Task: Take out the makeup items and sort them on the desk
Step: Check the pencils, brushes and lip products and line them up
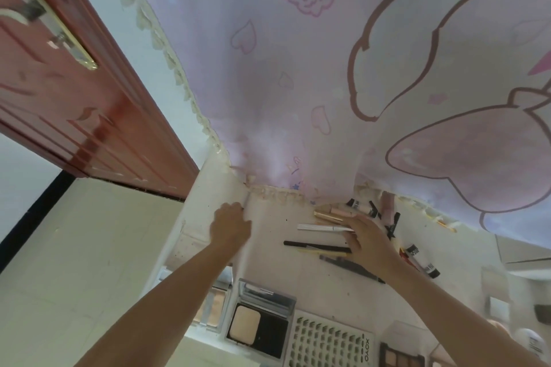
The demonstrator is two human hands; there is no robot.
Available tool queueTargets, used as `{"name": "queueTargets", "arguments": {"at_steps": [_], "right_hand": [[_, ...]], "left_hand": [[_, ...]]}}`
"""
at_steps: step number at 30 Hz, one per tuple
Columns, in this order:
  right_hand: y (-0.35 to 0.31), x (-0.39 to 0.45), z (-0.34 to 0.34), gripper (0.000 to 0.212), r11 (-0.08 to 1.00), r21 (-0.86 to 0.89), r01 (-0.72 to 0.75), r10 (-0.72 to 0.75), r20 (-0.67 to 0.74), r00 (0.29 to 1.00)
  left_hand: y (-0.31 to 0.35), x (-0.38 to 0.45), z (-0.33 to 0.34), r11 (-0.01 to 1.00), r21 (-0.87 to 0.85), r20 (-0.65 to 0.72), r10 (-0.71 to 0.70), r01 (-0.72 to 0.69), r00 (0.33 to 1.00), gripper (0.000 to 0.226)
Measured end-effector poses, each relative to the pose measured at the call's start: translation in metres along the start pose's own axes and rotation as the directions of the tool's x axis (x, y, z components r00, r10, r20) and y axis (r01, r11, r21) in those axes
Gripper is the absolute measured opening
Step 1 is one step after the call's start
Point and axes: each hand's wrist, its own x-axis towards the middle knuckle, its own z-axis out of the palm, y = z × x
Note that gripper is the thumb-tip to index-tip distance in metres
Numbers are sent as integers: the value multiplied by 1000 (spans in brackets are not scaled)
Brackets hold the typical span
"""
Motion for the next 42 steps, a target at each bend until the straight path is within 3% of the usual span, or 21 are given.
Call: {"name": "queueTargets", "arguments": {"at_steps": [2, 4, 6, 8, 11, 16, 21, 24, 28, 31, 34, 36, 40, 42], "right_hand": [[-9, -3, -9, 32, 997, 74, 8, -8, -3, 1000], [-22, -7, -19, 28, 987, 153, 44, -44, -3, 999], [-36, -12, -32, 22, 962, 259, 86, -82, -26, 996], [-51, -17, -46, 15, 924, 372, 90, -77, -49, 996], [-67, -25, -57, 22, 877, 480, 4, 34, -70, 997], [-75, -32, -66, 38, 934, 356, -23, 39, -36, 999], [-81, -57, -73, 35, 942, 243, 229, -208, -112, 972], [-85, -62, -87, 27, 908, 204, 366, -343, -140, 929], [-86, -59, -104, 23, 866, 232, 443, -428, -111, 897], [-88, -58, -108, 13, 870, 377, 319, -306, -97, 947], [-91, -54, -107, 37, 925, 335, 178, -176, -38, 984], [-92, -54, -108, 38, 934, 303, 189, -170, -90, 981], [-89, -59, -113, 31, 809, 485, 332, -227, -262, 938], [-87, -60, -114, 36, 720, 603, 343, -240, -247, 939]], "left_hand": [[14, -18, -4, 970, -58, 18, 238, -236, 971, 40], [31, -39, -12, 880, -114, 69, 470, -461, 880, 43], [47, -52, -19, 804, -102, 89, 593, -585, 800, 40], [59, -60, -25, 764, -77, 56, 645, -640, 762, 28], [64, -72, -28, 749, -65, -50, 657, -659, 752, 29], [59, -93, -36, 716, -38, -112, 690, -697, 715, 36], [52, -114, -51, 668, -232, 69, 736, -707, 673, 13], [50, -122, -69, 658, -295, 81, 740, -693, 668, 14], [44, -117, -87, 666, -103, -103, 732, -739, 674, 20], [40, -116, -92, 660, -5, -211, 734, -751, 646, 28], [42, -120, -95, 671, -8, -255, 715, -741, 651, 36], [43, -121, -96, 681, -18, -311, 692, -732, 652, 33], [41, -119, -100, 678, 3, -385, 679, -735, 625, 32], [41, -120, -99, 669, 9, -439, 670, -743, 598, 29]]}}
